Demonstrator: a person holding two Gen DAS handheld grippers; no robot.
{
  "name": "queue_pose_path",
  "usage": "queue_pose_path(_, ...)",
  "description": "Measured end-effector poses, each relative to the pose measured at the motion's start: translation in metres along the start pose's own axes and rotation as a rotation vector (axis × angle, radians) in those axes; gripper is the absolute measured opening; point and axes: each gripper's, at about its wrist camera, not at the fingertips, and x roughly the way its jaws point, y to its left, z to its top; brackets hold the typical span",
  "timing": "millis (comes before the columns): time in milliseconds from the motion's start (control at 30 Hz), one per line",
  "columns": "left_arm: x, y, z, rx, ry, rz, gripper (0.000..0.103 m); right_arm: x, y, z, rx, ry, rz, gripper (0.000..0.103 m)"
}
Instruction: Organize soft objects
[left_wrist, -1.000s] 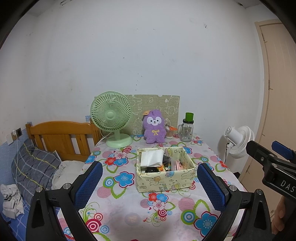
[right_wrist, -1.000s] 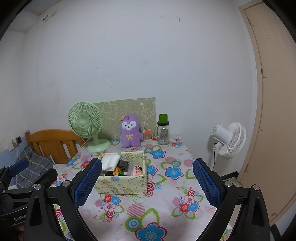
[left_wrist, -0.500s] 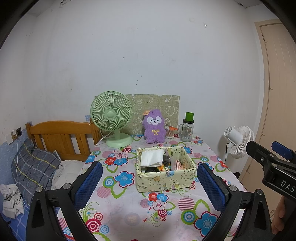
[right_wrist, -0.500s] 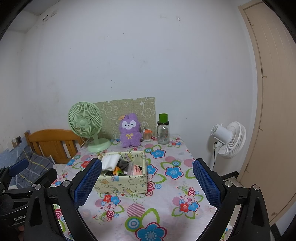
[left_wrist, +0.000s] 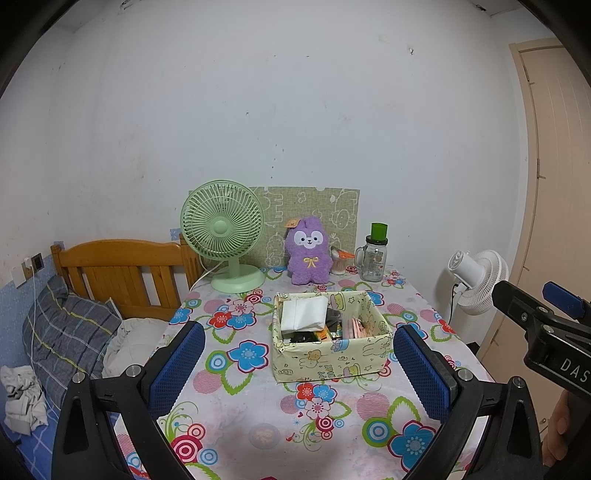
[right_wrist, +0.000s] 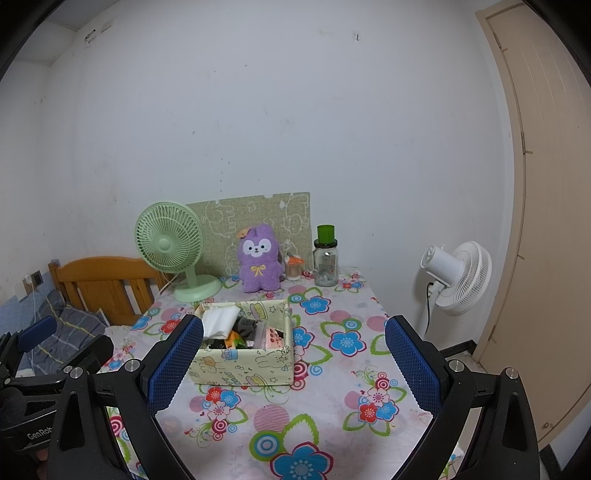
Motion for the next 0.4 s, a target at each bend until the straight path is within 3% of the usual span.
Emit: queue_pose_path(400,0.0081,0.0017,-0.0048,-0.001,0.014,0.0,0.103,0.0057,0.0023,-0.0027,-0.001,0.011,-0.001,0.1)
